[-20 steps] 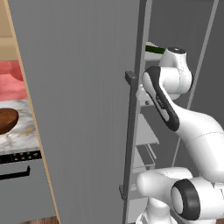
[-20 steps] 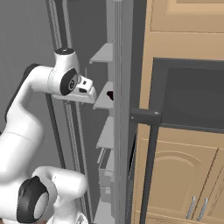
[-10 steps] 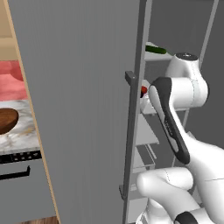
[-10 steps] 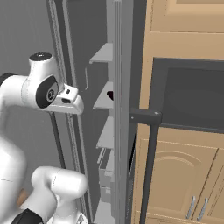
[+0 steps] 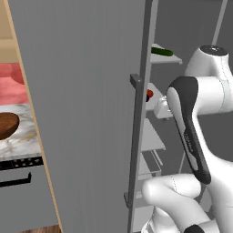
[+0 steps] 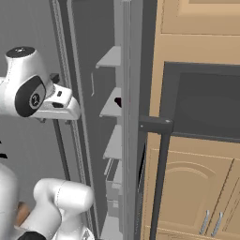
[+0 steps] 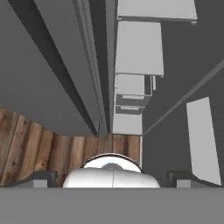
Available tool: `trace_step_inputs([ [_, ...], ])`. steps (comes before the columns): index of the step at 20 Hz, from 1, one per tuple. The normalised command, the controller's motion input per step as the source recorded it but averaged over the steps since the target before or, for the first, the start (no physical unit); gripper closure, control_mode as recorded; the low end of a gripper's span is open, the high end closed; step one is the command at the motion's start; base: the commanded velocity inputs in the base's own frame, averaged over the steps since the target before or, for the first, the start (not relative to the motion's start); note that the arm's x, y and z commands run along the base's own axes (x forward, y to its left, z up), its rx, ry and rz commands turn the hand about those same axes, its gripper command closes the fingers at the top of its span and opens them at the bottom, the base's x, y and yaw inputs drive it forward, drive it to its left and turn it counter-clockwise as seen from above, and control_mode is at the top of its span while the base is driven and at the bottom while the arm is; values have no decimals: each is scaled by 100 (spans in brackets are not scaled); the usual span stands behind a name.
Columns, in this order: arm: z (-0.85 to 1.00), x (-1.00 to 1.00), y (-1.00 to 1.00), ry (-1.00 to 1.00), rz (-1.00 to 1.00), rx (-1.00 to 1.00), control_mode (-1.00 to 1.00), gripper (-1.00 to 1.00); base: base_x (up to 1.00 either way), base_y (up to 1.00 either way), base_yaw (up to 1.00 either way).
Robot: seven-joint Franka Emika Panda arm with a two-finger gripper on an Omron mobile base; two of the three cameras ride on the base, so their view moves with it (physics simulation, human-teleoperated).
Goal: Take the eggplant, cucumber, and bell pepper from the freezer and place them in the bowl on the counter.
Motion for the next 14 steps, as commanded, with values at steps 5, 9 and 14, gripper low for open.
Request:
trace_step_inputs([
  [5,61,-51,-9,3,3,0,-100,-100,0,0,0],
  [9,56,-57,-18,5,0,0,-100,-100,0,0,0],
  [14,34,-64,-24,2,-5,0,-100,-100,0,0,0],
])
